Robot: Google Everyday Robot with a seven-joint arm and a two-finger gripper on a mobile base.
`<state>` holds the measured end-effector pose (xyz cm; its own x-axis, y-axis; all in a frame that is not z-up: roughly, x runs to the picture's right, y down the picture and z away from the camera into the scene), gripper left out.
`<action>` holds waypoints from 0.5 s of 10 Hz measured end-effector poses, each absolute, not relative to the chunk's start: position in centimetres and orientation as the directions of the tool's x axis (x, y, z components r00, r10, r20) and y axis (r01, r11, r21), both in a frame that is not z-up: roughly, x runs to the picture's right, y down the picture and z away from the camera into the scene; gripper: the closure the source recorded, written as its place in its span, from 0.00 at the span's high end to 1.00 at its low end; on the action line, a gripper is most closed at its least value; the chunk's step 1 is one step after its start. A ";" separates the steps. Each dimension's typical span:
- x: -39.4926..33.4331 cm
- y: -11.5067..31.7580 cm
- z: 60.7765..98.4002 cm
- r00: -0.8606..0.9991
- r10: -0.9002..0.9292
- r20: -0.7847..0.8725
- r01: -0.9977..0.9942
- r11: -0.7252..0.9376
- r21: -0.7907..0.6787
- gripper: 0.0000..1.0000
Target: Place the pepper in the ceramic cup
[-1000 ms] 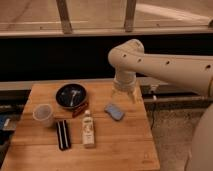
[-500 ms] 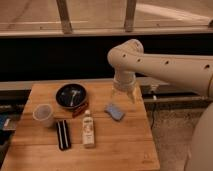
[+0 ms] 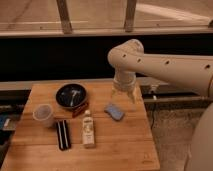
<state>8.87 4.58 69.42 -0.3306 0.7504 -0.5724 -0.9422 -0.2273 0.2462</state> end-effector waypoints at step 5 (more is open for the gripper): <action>8.9 4.6 69.5 -0.331 0.752 -0.570 -0.942 -0.224 0.251 0.65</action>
